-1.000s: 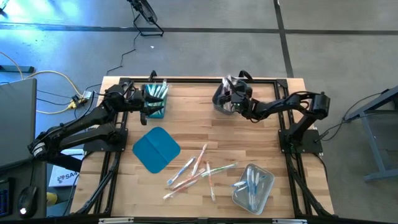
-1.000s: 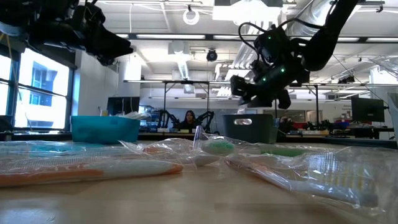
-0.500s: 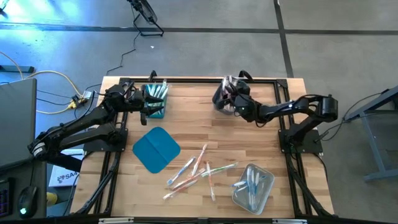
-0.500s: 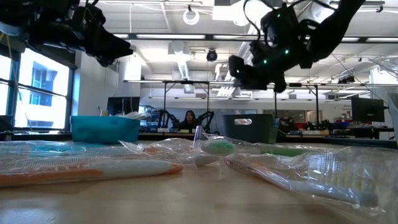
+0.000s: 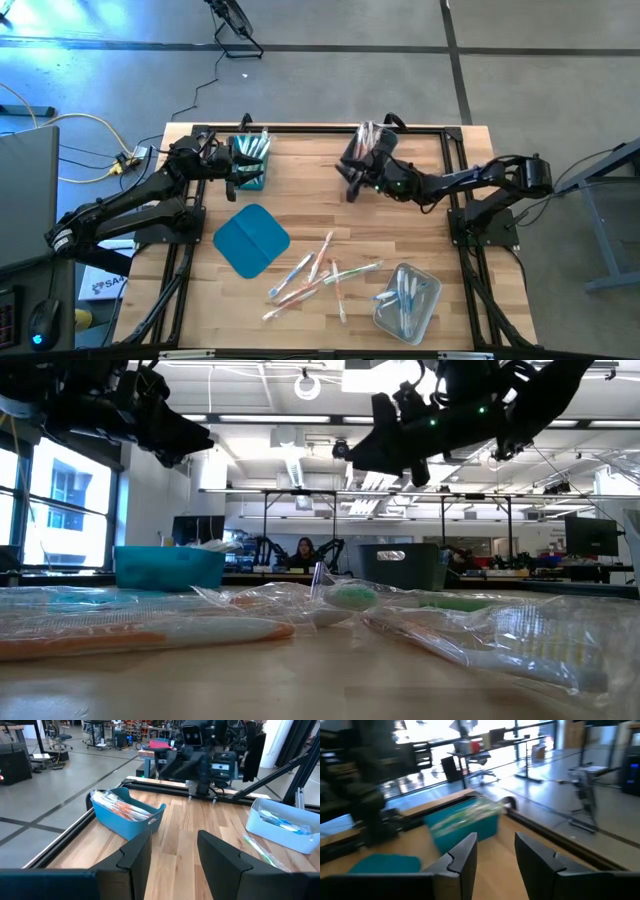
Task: Pick & Place Toothbrushes
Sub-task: Put the orange toothbrush into the dark gray bin
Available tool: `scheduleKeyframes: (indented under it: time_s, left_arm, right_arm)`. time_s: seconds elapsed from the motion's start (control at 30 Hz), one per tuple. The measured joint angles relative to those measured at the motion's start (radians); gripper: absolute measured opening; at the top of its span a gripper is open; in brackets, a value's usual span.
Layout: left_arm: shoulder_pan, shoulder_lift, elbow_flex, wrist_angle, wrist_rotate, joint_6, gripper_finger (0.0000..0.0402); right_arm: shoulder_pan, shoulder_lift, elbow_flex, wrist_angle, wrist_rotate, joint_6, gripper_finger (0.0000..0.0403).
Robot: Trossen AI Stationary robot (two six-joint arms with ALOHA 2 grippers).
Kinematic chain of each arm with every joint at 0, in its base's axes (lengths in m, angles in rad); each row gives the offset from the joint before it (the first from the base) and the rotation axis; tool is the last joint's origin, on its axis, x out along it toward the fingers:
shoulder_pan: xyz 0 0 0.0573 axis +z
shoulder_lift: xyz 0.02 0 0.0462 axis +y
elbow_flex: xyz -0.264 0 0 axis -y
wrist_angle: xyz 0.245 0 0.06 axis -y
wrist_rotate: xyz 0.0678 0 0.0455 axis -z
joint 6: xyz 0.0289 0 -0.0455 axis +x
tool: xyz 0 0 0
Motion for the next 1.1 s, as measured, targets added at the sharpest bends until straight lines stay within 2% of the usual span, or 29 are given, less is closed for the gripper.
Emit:
scheduleKeyframes:
  time_s: [0.33, 0.53, 0.7, 0.93, 1.1]
  left_arm:
    - [0.0, 0.0, 0.0, -0.022, 0.0, -0.012, 0.0157]
    - [0.0, 0.0, 0.0, -0.041, 0.0, -0.202, 0.0157]
    - [0.0, 0.0, 0.0, -0.049, 0.0, -0.236, 0.0157]
    - [0.0, 0.0, 0.0, -0.07, 0.0, -0.236, 0.0157]
    - [0.0, 0.0, 0.0, -0.072, 0.0, -0.236, 0.0157]
  right_arm:
    - [0.042, 0.0, 0.0, 0.03, -0.104, 0.0, 0.0125]
    - [0.084, 0.0, 0.0, 0.032, -0.104, 0.001, 0.0125]
    - [0.121, 0.0, 0.0, 0.032, -0.105, 0.0, 0.0125]
    - [0.145, 0.0, 0.014, 0.035, -0.218, -0.066, 0.0125]
    - [0.168, 0.0, 0.112, -0.104, -0.226, -0.15, 0.0125]
